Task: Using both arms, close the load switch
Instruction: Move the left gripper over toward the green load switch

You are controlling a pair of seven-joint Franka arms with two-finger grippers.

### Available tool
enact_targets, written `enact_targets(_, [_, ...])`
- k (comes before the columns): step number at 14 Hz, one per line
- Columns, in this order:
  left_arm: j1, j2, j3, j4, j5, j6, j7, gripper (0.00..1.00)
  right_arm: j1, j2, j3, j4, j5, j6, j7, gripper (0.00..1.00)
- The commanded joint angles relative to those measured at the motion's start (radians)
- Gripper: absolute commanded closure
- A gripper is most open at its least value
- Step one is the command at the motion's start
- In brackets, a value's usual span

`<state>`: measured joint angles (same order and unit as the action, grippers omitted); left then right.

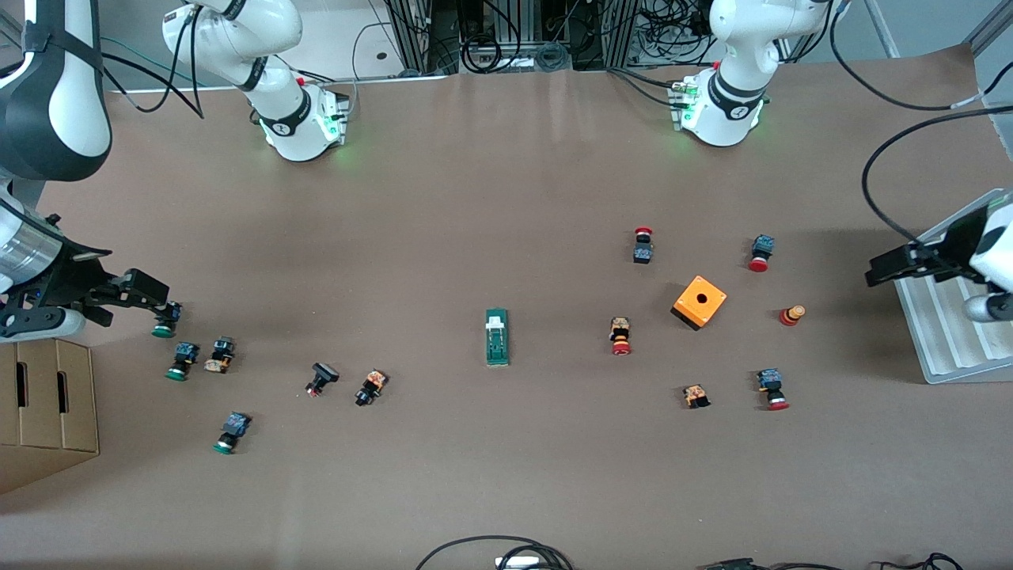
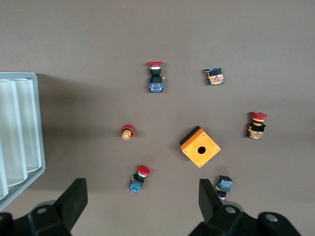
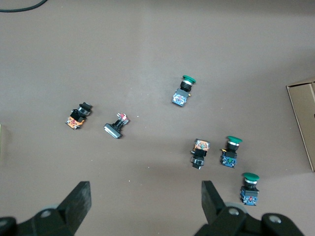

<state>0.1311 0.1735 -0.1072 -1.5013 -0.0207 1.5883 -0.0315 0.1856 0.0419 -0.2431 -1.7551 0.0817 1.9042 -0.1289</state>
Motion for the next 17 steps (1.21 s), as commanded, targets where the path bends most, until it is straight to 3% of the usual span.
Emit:
enact_targets(1, [-0.007,0.041,0.000,0.036,0.002,0.001,0.010,0.00,0.003,0.010,-0.004,0.020,-0.026,0.001,-0.005,0.00])
enact_targets(6, [-0.014,0.050,-0.023,0.026,-0.002,0.053,0.010,0.00,0.000,0.010,-0.004,0.020,-0.026,0.001,-0.006,0.00])
enact_targets(8, [-0.045,0.052,-0.066,0.027,0.008,0.119,0.004,0.00,0.000,0.010,-0.004,0.020,-0.026,0.001,-0.006,0.00])
enact_targets(11, [-0.112,0.070,-0.066,0.026,0.015,0.195,0.008,0.00,0.002,0.010,-0.004,0.020,-0.026,0.001,-0.006,0.00])
enact_targets(14, [-0.200,0.080,-0.068,0.026,0.175,0.272,0.001,0.00,0.000,0.010,-0.004,0.020,-0.026,0.001,-0.006,0.00])
enact_targets(17, [-0.237,0.109,-0.068,0.024,0.174,0.340,-0.011,0.00,0.000,0.010,-0.004,0.020,-0.026,0.001,-0.006,0.00])
